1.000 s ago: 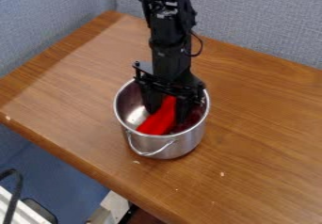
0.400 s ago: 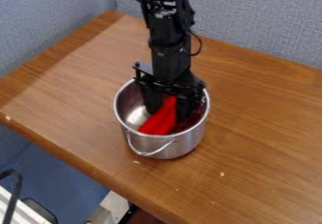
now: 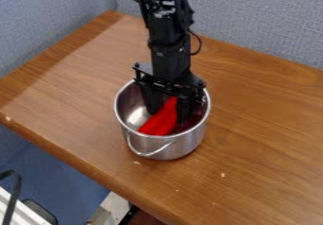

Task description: Move the red object from the metal pot to the table

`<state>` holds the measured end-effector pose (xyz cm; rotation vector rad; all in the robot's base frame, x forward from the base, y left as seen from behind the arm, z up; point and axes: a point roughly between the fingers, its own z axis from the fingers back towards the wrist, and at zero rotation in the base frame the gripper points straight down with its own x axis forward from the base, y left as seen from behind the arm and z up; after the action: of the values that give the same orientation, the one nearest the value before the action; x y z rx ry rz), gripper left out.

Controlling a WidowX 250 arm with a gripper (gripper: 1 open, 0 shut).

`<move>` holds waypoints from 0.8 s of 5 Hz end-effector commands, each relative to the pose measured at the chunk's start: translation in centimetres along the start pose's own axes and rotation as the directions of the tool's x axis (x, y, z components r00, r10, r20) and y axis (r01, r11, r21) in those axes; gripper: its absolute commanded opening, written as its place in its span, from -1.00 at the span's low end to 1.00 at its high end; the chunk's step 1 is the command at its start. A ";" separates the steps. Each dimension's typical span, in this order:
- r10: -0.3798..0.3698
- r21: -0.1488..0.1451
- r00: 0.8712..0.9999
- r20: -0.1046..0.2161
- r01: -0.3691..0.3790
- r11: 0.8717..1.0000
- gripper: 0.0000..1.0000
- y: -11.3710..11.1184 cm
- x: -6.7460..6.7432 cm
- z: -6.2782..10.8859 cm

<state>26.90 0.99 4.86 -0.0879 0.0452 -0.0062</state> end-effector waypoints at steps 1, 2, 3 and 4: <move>0.021 -0.012 0.998 0.052 -0.021 1.000 -1.00 0.4 0.7 1.2; 0.025 -0.017 0.998 0.052 -0.024 1.000 -1.00 0.4 0.7 1.1; 0.028 -0.022 0.998 0.052 -0.027 0.999 -1.00 0.4 0.7 1.1; 0.032 -0.027 0.998 0.052 -0.031 0.999 -1.00 0.5 0.7 1.1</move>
<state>27.00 1.18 4.89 -0.1079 0.0364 0.0111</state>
